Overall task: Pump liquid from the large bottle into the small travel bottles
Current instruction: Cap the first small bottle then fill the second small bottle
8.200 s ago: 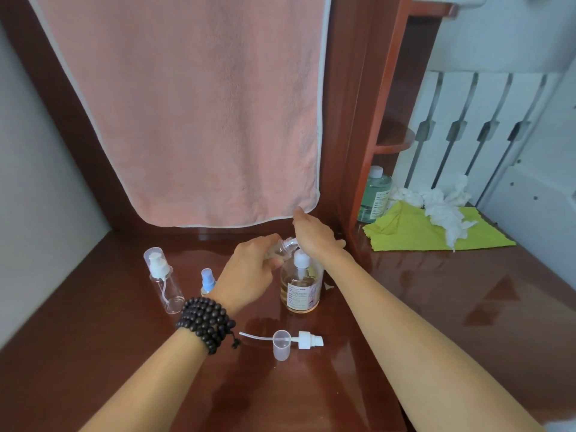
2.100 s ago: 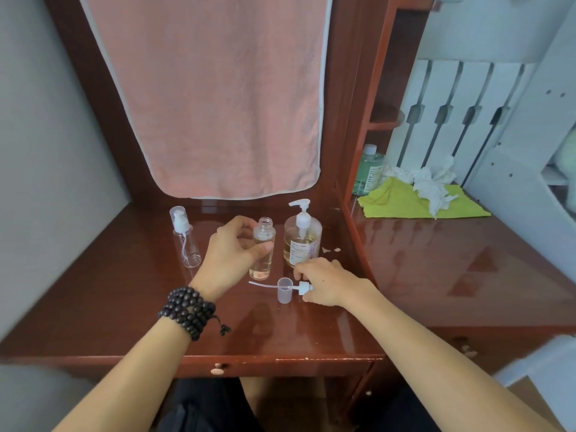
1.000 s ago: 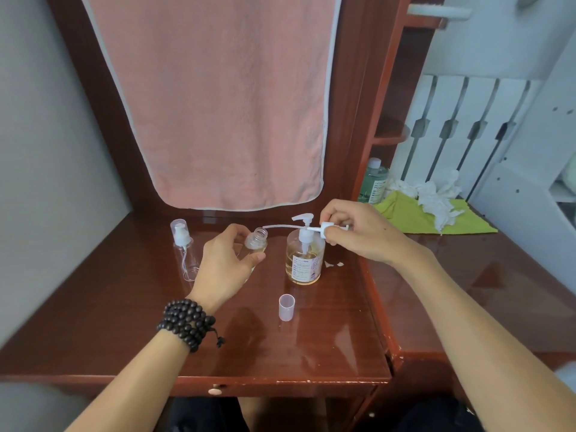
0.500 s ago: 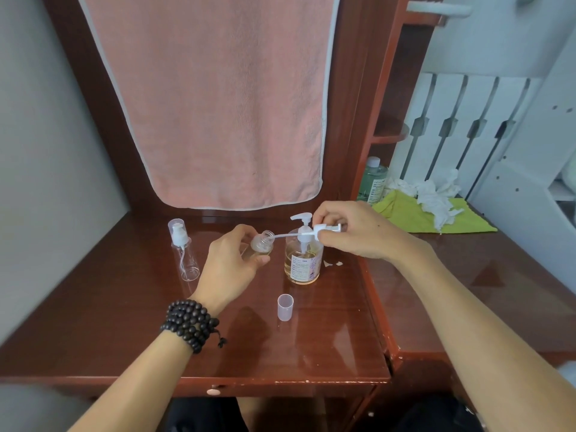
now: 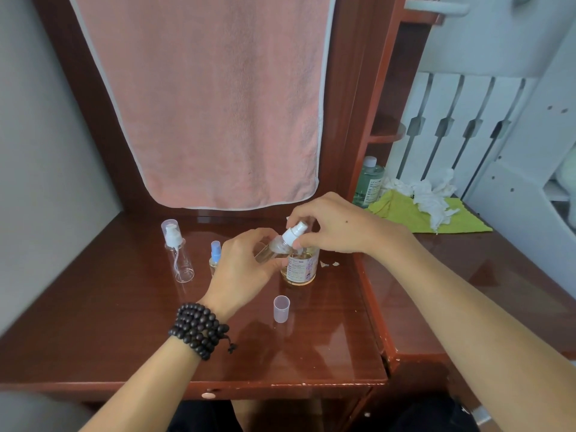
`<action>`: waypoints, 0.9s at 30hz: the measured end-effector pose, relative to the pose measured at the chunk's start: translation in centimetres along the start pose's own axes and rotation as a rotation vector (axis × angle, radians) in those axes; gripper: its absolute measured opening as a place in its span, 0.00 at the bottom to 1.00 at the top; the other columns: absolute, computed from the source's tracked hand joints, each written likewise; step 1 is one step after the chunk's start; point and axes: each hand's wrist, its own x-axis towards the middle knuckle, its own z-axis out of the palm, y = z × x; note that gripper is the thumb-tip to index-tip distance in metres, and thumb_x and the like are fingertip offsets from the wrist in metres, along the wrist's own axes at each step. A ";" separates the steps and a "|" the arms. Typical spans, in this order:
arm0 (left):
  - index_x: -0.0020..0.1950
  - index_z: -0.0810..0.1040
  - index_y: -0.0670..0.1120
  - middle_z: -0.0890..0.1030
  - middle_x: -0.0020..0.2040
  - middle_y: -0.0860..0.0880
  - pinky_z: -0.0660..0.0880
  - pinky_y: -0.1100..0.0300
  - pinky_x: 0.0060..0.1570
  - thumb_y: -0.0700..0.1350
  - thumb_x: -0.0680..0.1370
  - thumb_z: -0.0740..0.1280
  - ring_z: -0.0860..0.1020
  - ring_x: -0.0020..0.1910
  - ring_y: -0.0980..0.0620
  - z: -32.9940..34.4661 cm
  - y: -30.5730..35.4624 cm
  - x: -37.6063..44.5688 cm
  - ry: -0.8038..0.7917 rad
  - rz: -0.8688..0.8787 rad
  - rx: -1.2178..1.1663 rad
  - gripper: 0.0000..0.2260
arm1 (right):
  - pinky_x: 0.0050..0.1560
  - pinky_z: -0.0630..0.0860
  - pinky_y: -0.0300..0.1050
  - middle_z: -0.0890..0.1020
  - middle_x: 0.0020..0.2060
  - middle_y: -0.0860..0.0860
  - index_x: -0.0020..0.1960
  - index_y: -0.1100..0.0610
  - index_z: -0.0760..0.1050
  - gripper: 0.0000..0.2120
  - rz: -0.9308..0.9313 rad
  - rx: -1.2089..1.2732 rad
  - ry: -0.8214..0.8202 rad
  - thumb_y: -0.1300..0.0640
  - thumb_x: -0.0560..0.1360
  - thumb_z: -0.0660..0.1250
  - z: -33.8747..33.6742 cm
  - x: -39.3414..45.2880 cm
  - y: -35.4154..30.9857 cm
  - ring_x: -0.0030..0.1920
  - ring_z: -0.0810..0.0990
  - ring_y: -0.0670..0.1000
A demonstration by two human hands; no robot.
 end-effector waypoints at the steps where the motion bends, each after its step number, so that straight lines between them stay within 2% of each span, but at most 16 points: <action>1: 0.51 0.80 0.54 0.83 0.46 0.58 0.73 0.68 0.47 0.46 0.68 0.78 0.80 0.46 0.59 0.1 0.0 0.0 -0.001 -0.002 -0.003 0.14 | 0.47 0.82 0.50 0.84 0.41 0.46 0.53 0.52 0.85 0.09 0.016 -0.010 -0.015 0.50 0.75 0.76 -0.3 -0.1 -0.2 0.44 0.82 0.43; 4: 0.54 0.80 0.54 0.83 0.48 0.59 0.73 0.66 0.49 0.48 0.68 0.78 0.79 0.48 0.59 0.4 -0.1 -0.1 0.001 -0.004 0.002 0.16 | 0.36 0.74 0.38 0.77 0.29 0.44 0.40 0.58 0.83 0.22 0.072 -0.031 -0.051 0.41 0.80 0.69 -0.3 -0.2 -0.7 0.33 0.79 0.35; 6: 0.57 0.80 0.54 0.82 0.50 0.59 0.74 0.65 0.51 0.49 0.68 0.78 0.79 0.49 0.60 0.5 -0.2 0.0 -0.005 0.006 0.015 0.18 | 0.35 0.76 0.39 0.79 0.25 0.48 0.32 0.56 0.77 0.31 0.144 -0.021 -0.065 0.34 0.81 0.61 0.0 -0.1 -1.1 0.31 0.80 0.39; 7: 0.57 0.80 0.54 0.83 0.49 0.59 0.74 0.64 0.51 0.50 0.69 0.78 0.79 0.49 0.60 0.5 -0.3 0.0 -0.009 0.008 0.018 0.18 | 0.37 0.77 0.42 0.81 0.27 0.49 0.33 0.54 0.78 0.31 0.174 -0.020 -0.063 0.31 0.80 0.59 0.0 -0.1 -1.2 0.32 0.81 0.43; 9: 0.55 0.80 0.54 0.83 0.48 0.59 0.74 0.64 0.50 0.50 0.68 0.78 0.79 0.48 0.59 0.3 -0.3 0.0 -0.008 0.000 0.013 0.17 | 0.39 0.77 0.43 0.82 0.37 0.46 0.49 0.50 0.81 0.23 0.197 0.000 -0.068 0.30 0.78 0.62 -0.1 -0.5 -1.1 0.38 0.81 0.44; 10: 0.53 0.80 0.54 0.83 0.47 0.59 0.74 0.64 0.50 0.49 0.68 0.78 0.80 0.47 0.59 0.2 -0.4 0.0 -0.004 -0.004 0.009 0.16 | 0.41 0.77 0.43 0.82 0.42 0.44 0.58 0.48 0.78 0.19 0.187 0.036 -0.087 0.34 0.77 0.67 -0.3 -0.7 -1.1 0.40 0.81 0.42; 12: 0.51 0.80 0.55 0.83 0.45 0.59 0.74 0.64 0.48 0.48 0.68 0.78 0.80 0.46 0.58 0.1 -0.4 0.0 0.000 -0.004 0.010 0.14 | 0.39 0.77 0.40 0.82 0.46 0.45 0.63 0.46 0.73 0.17 0.121 0.106 -0.123 0.48 0.77 0.73 -0.4 -1.0 -0.9 0.37 0.80 0.39; 14: 0.51 0.81 0.54 0.83 0.45 0.59 0.74 0.66 0.48 0.48 0.68 0.78 0.79 0.46 0.59 0.1 -0.4 -0.1 -0.011 -0.005 0.016 0.14 | 0.35 0.76 0.41 0.83 0.42 0.49 0.59 0.50 0.75 0.12 0.076 0.091 -0.127 0.57 0.77 0.71 -0.2 -0.9 -0.9 0.32 0.78 0.39; 16: 0.51 0.80 0.54 0.83 0.46 0.59 0.73 0.67 0.48 0.47 0.68 0.78 0.79 0.47 0.60 0.2 -0.4 -0.1 -0.024 -0.005 0.015 0.14 | 0.38 0.81 0.48 0.85 0.36 0.50 0.51 0.54 0.79 0.07 0.108 0.038 -0.097 0.51 0.79 0.70 0.3 -0.4 -0.8 0.33 0.82 0.44; 18: 0.52 0.80 0.55 0.83 0.46 0.60 0.72 0.67 0.49 0.48 0.68 0.77 0.79 0.47 0.59 0.3 -0.5 -0.1 -0.028 -0.011 0.004 0.14 | 0.37 0.82 0.48 0.85 0.31 0.52 0.44 0.56 0.80 0.22 0.186 0.016 -0.098 0.39 0.82 0.63 0.5 -0.2 -1.1 0.29 0.83 0.47; 20: 0.54 0.80 0.54 0.83 0.46 0.60 0.71 0.68 0.48 0.48 0.69 0.78 0.80 0.47 0.59 0.3 -0.5 -0.1 -0.027 -0.016 -0.007 0.15 | 0.35 0.81 0.46 0.85 0.31 0.52 0.46 0.52 0.81 0.26 0.216 -0.006 -0.108 0.30 0.78 0.60 0.5 -0.4 -1.3 0.26 0.81 0.44; 21: 0.53 0.80 0.54 0.83 0.45 0.59 0.72 0.67 0.48 0.48 0.69 0.78 0.80 0.46 0.59 0.3 -0.5 -0.1 -0.028 -0.017 -0.011 0.15 | 0.33 0.80 0.44 0.85 0.34 0.50 0.50 0.50 0.80 0.23 0.190 0.018 -0.102 0.31 0.76 0.64 0.5 -0.6 -1.2 0.27 0.81 0.41; 23: 0.51 0.80 0.55 0.83 0.44 0.59 0.73 0.66 0.48 0.48 0.68 0.78 0.80 0.44 0.58 0.2 -0.5 -0.1 -0.028 -0.012 -0.014 0.14 | 0.30 0.75 0.36 0.83 0.37 0.47 0.57 0.50 0.77 0.14 0.109 0.082 -0.094 0.44 0.76 0.71 0.3 -0.8 -1.1 0.29 0.80 0.36; 24: 0.51 0.80 0.55 0.83 0.44 0.59 0.73 0.67 0.48 0.48 0.68 0.78 0.80 0.44 0.59 0.2 -0.4 -0.1 -0.026 -0.012 -0.012 0.14 | 0.29 0.74 0.37 0.83 0.36 0.47 0.56 0.52 0.78 0.11 0.094 0.081 -0.085 0.50 0.77 0.71 0.3 -0.8 -1.1 0.29 0.79 0.37; 25: 0.51 0.80 0.55 0.83 0.45 0.59 0.72 0.68 0.47 0.48 0.68 0.78 0.80 0.46 0.60 0.1 -0.4 -0.1 -0.025 -0.011 -0.009 0.14 | 0.29 0.76 0.41 0.83 0.33 0.49 0.53 0.55 0.79 0.09 0.105 0.072 -0.079 0.50 0.79 0.69 0.5 -0.7 -1.0 0.27 0.80 0.40; 27: 0.53 0.81 0.55 0.83 0.47 0.60 0.70 0.71 0.47 0.48 0.68 0.78 0.78 0.49 0.63 0.1 -0.3 -0.1 -0.024 -0.006 -0.004 0.15 | 0.33 0.82 0.48 0.84 0.29 0.51 0.46 0.57 0.81 0.22 0.169 0.034 -0.070 0.39 0.81 0.63 0.7 -0.5 -1.1 0.24 0.80 0.45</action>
